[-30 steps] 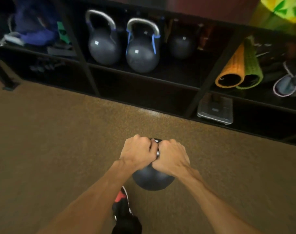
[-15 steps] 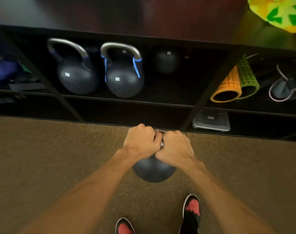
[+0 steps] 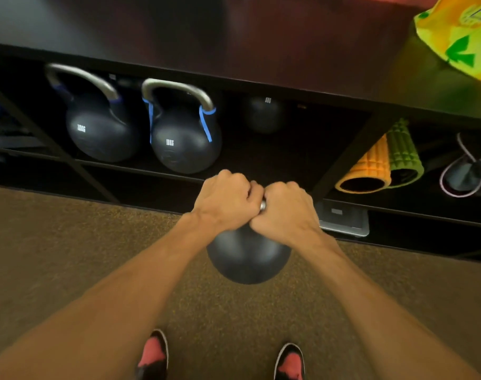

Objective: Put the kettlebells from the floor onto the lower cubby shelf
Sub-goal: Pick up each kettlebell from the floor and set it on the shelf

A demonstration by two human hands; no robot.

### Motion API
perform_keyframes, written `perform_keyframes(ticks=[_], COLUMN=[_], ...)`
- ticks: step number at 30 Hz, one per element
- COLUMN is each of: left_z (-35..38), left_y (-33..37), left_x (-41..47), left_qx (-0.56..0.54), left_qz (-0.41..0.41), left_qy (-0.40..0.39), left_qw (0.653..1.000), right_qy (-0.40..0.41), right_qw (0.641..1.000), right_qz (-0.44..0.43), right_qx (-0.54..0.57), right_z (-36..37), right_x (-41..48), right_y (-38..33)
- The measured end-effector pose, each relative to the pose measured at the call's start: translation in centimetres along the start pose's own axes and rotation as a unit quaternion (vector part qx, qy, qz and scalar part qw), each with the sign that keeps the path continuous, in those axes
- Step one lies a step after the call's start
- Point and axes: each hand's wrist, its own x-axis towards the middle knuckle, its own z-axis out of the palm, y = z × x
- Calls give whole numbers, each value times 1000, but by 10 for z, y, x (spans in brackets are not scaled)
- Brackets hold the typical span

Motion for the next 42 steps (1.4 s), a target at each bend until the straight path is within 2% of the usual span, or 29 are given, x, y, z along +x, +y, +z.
perform_keyframes(ticks=[9,16,18,21,23,24,27,31,34,36,39,40,42], left_z=[-9,-10,-7,-5,-1,-1,4,8,9,13,25,32,44], left_y=[-2,-6,-4,-2,-3,-4,-5,-4,-4,-9,-23,-30,-36], left_x=[90,151,167,184,198,204,216,230,233,227,212,205,186], left_qx=[2,2,27,127,131,127,77,3,-32,6,98,64,-63], left_qz=[55,56,55,122,128,120,86,24,28,51,128,124,80], left_qy=[34,82,98,84,87,75,107,54,59,113,253,256,206], left_qw=[998,995,993,981,979,982,988,998,997,992,954,956,973], right_qy=[88,125,138,153,152,155,149,116,135,170,291,316,314], right_qw=[995,992,990,986,985,985,987,992,990,985,955,948,948], right_qz=[37,25,16,1,-5,-11,-16,37,32,21,-7,6,51], right_qx=[36,21,-6,-68,-79,-81,-61,-16,-39,-36,-46,-44,-10], right_z=[-13,-24,-27,-30,-32,-32,-32,-35,-34,-27,-7,2,21], right_x=[76,135,151,175,186,190,200,209,210,209,199,193,176], right_y=[17,24,28,36,40,40,47,50,54,60,67,69,70])
